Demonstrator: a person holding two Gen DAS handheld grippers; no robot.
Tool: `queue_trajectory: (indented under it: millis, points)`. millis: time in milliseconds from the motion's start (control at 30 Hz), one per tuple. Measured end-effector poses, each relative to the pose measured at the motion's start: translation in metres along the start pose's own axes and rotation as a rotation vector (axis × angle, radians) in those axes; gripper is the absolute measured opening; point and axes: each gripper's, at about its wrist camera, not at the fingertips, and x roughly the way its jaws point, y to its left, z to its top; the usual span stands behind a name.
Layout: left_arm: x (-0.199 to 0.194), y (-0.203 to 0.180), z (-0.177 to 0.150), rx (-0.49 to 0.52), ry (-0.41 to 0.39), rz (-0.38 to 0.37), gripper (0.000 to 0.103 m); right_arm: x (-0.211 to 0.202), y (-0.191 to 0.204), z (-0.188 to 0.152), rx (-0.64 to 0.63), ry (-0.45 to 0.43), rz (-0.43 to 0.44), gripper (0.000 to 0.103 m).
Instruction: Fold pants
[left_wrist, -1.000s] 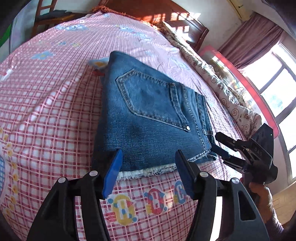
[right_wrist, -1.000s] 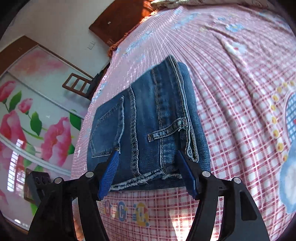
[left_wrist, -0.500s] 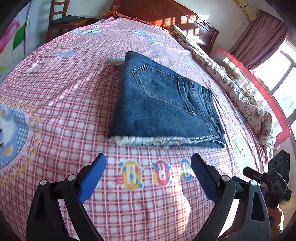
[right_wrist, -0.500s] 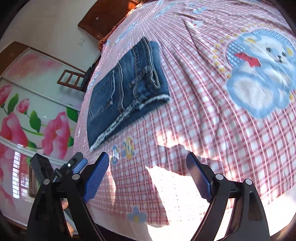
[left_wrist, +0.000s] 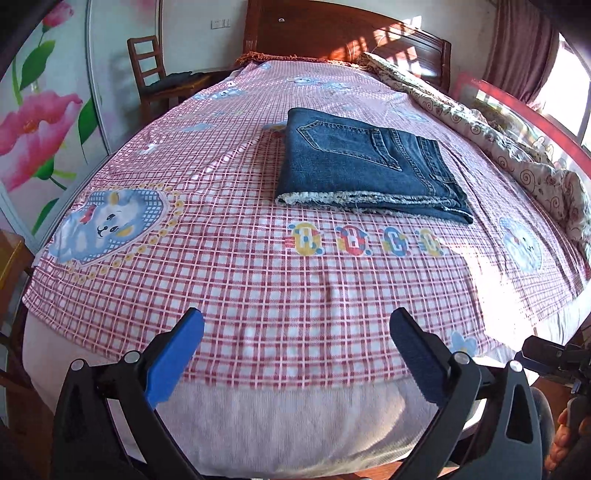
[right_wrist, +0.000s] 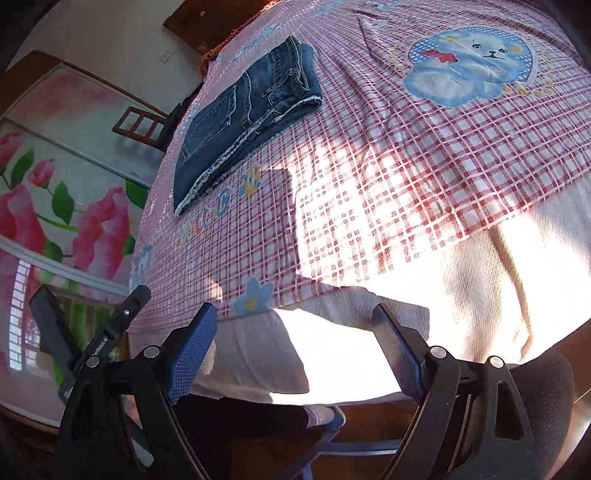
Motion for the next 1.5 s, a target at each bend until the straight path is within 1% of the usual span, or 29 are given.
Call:
queue_trajectory:
  millis: [67, 100, 267, 367, 467, 533, 600, 700, 800, 867, 933, 1067, 1133, 1200, 1300, 1433, 1500]
  points:
    - [-0.01, -0.009, -0.005, 0.022, -0.012, 0.01, 0.101, -0.003, 0.008, -0.009, -0.036, 0.002, -0.012, 0.085]
    - [-0.016, -0.012, -0.009, 0.026, -0.014, 0.013, 0.101, -0.003, 0.012, -0.008, -0.058, -0.001, -0.028, 0.085]
    - [-0.031, -0.024, -0.018, 0.036, -0.038, 0.014, 0.101, -0.013, 0.025, -0.026, -0.176, -0.029, -0.126, 0.085]
    - [-0.038, -0.03, -0.018, 0.054, -0.075, 0.016, 0.101, -0.02, 0.031, -0.033, -0.249, -0.085, -0.193, 0.085]
    - [-0.048, -0.035, -0.02, 0.072, -0.145, 0.014, 0.101, -0.027, 0.039, -0.038, -0.349, -0.154, -0.265, 0.085]
    - [-0.055, -0.038, -0.023, 0.093, -0.186, 0.011, 0.101, -0.026, 0.045, -0.039, -0.396, -0.186, -0.296, 0.085]
    - [-0.058, -0.041, -0.025, 0.119, -0.205, 0.026, 0.101, -0.022, 0.047, -0.038, -0.405, -0.179, -0.294, 0.085]
    - [-0.062, -0.044, -0.027, 0.147, -0.229, 0.02, 0.101, -0.018, 0.049, -0.041, -0.406, -0.178, -0.294, 0.085]
    - [-0.067, -0.047, -0.028, 0.153, -0.257, -0.002, 0.101, -0.021, 0.053, -0.042, -0.41, -0.215, -0.306, 0.085]
    - [-0.07, -0.05, -0.028, 0.162, -0.277, -0.012, 0.101, -0.026, 0.06, -0.043, -0.421, -0.271, -0.326, 0.085]
    - [-0.073, -0.054, -0.026, 0.179, -0.312, -0.027, 0.101, -0.033, 0.069, -0.042, -0.446, -0.347, -0.336, 0.085]
    - [-0.083, -0.06, -0.024, 0.214, -0.428, -0.068, 0.101, -0.049, 0.084, -0.033, -0.481, -0.52, -0.36, 0.085]
    - [-0.088, -0.061, -0.022, 0.227, -0.486, -0.078, 0.101, -0.055, 0.091, -0.029, -0.493, -0.588, -0.372, 0.085]
    - [-0.091, -0.06, -0.02, 0.234, -0.529, -0.093, 0.101, -0.061, 0.094, -0.025, -0.485, -0.626, -0.38, 0.085]
    - [-0.091, -0.058, -0.016, 0.236, -0.552, -0.086, 0.101, -0.065, 0.092, -0.021, -0.465, -0.662, -0.37, 0.085]
    - [-0.089, -0.048, -0.012, 0.224, -0.579, -0.098, 0.101, -0.066, 0.091, -0.027, -0.498, -0.704, -0.363, 0.085]
    - [-0.088, -0.046, -0.011, 0.225, -0.593, -0.082, 0.101, -0.064, 0.089, -0.032, -0.526, -0.723, -0.336, 0.085]
